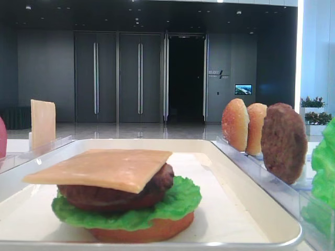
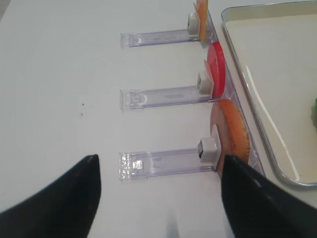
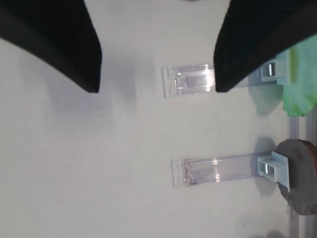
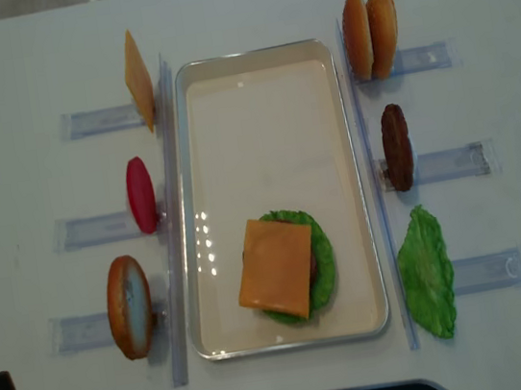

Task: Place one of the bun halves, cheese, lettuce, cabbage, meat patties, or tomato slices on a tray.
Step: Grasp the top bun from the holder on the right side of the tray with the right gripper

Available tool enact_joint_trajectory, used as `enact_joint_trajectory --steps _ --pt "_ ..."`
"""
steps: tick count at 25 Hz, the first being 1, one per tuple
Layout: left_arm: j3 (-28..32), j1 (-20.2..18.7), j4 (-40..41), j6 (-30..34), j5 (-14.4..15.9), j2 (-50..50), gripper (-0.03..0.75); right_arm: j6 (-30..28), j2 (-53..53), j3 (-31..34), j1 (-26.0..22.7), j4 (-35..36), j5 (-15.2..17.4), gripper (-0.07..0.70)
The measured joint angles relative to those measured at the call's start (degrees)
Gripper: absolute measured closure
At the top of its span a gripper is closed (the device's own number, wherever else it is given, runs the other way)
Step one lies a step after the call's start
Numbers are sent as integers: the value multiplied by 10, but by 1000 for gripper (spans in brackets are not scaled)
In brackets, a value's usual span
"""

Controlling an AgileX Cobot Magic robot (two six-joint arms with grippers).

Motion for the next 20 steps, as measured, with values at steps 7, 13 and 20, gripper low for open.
enact_joint_trajectory --steps 7,13,20 --pt "0 0 0 0 0 0 139 -19 182 -122 0 10 -2 144" --pt "0 0 0 0 0 0 139 -28 303 -219 6 24 -2 144" --pt "0 0 0 0 0 0 139 -34 422 -314 30 28 -3 144"
